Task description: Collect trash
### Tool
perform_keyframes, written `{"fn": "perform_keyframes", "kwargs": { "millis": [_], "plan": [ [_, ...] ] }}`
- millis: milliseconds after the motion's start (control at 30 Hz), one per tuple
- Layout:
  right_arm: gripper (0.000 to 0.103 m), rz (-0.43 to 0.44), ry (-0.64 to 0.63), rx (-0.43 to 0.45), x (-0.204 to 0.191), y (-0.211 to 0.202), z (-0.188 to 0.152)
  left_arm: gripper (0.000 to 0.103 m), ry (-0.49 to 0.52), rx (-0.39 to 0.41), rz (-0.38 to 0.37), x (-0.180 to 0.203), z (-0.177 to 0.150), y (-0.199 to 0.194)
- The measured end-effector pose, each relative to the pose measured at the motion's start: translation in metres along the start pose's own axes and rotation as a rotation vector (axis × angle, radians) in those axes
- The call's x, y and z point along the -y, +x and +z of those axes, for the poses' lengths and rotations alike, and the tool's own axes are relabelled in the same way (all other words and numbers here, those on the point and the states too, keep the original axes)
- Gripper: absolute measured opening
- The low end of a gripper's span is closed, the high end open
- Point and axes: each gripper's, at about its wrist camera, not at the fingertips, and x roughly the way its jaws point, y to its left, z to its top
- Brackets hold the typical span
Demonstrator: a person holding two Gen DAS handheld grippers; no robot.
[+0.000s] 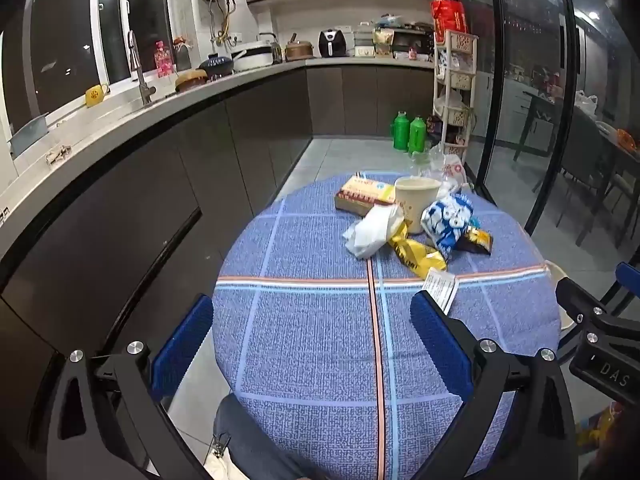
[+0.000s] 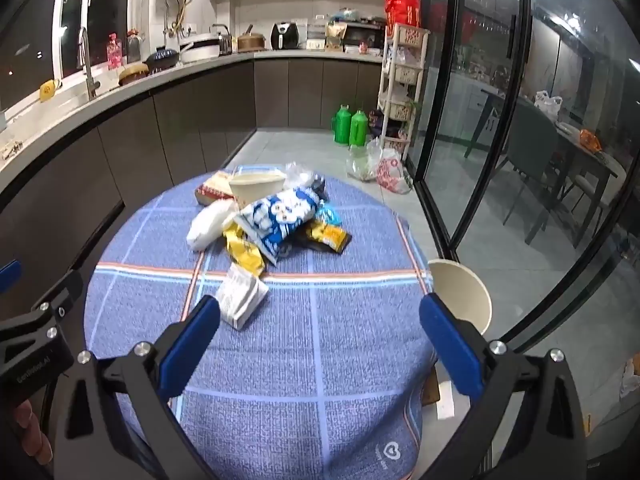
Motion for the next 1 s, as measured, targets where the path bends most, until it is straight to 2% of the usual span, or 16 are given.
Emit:
{"fn": "perform_keyframes", "kwargs": {
  "millis": [200, 367, 1000],
  "plan": [
    [0.1, -0.002, 0.003, 0.084, 0.001, -0.025, 0.015, 0.095, -0.021, 0.075, -0.001, -0.011, 0.016, -0.024],
    [0.1, 0.005, -0.002, 0.127, 0.0, -0.044, 0.024, 0.095, -0.035, 0.107, -0.008, -0.016, 0.024, -0.036],
    [0.1, 0.003, -0.012, 0.154, -0.008, -0.054, 0.028, 0.095, -0.038, 0.099, -0.022, -0.017, 0.025, -0.036]
  ]
}}
